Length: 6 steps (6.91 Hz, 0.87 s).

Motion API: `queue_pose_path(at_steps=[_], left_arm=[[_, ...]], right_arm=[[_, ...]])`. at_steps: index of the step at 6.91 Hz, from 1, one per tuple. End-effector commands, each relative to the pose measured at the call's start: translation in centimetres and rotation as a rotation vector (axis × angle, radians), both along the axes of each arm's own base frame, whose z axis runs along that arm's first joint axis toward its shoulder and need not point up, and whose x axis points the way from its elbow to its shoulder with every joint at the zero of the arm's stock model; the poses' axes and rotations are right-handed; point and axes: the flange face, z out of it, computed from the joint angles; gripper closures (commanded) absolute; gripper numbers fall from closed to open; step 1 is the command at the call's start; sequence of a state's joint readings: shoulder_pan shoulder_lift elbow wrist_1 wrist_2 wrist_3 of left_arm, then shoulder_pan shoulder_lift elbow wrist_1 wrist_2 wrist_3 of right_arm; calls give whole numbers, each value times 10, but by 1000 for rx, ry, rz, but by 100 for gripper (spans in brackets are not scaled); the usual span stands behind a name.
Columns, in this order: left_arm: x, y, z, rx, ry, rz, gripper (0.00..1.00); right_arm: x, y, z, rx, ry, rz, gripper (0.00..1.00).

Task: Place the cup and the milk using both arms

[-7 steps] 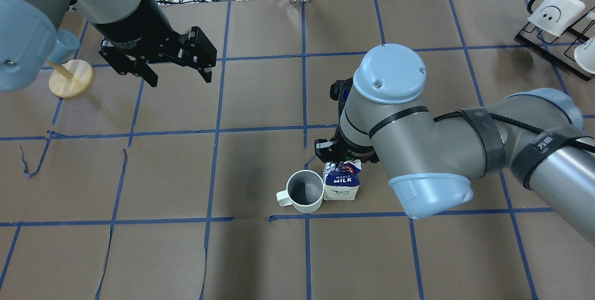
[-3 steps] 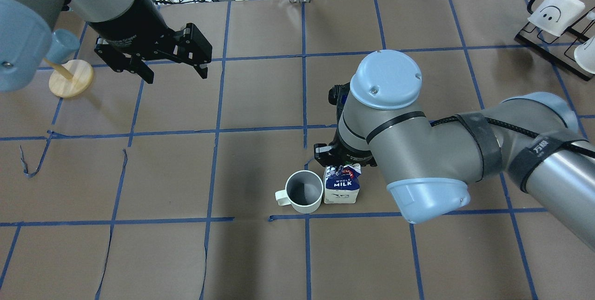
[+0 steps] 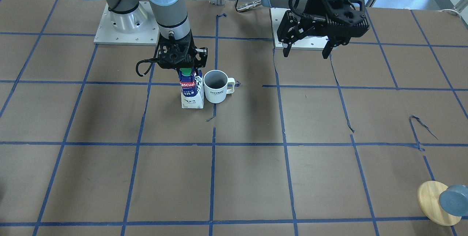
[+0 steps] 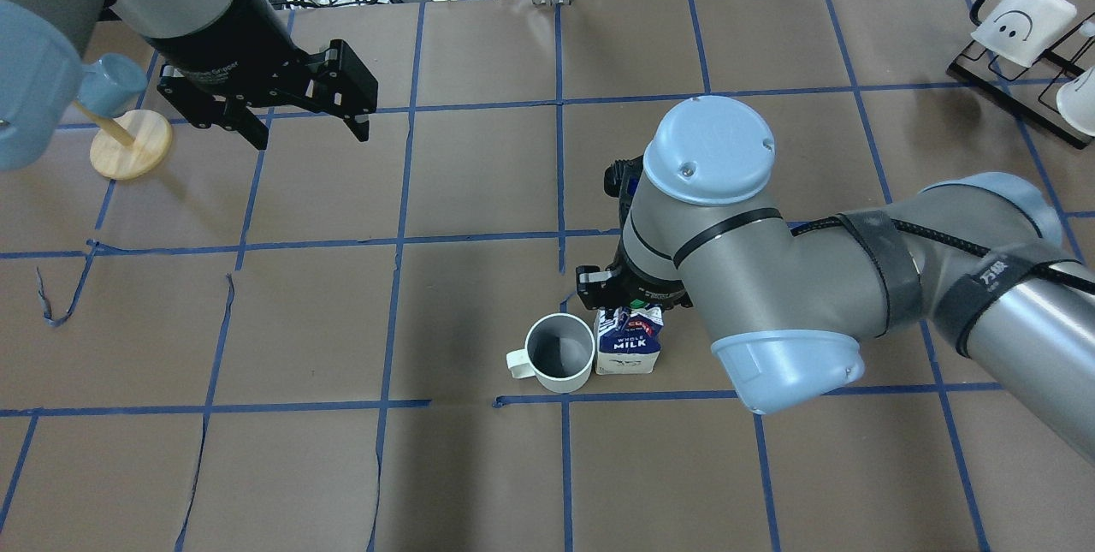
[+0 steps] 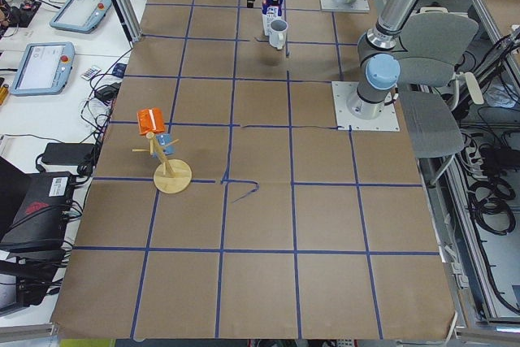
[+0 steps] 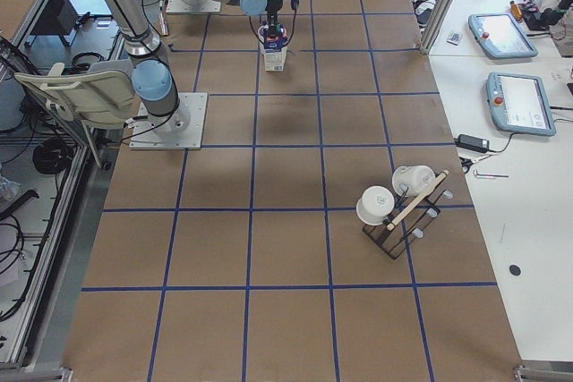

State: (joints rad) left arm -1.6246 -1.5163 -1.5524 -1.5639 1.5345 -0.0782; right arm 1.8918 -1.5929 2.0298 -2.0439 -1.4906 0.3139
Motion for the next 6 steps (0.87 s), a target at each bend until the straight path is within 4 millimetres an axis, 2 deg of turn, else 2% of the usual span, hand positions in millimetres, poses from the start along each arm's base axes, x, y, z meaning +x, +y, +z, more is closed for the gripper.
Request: queue_pose_path(at_steps=[1, 2, 3, 4, 5, 6], left_arm=[[0, 0, 0, 0, -3, 0, 0], [0, 0, 0, 0, -3, 0, 0], [0, 1, -1, 3, -3, 0, 0], [0, 1, 0, 3, -3, 0, 0], [0, 2, 1, 1, -3, 0, 0], [1, 1, 1, -1, -1, 3, 0]], right_arm=[[-5, -29, 39, -88, -13, -4, 9], [-14, -58, 88, -148, 6, -4, 2], [-37, -88, 136, -181, 24, 24, 0], [-74, -115, 173, -191, 42, 56, 0], [-111, -132, 200, -225, 48, 37, 0], [-137, -144, 208, -241, 48, 21, 0]])
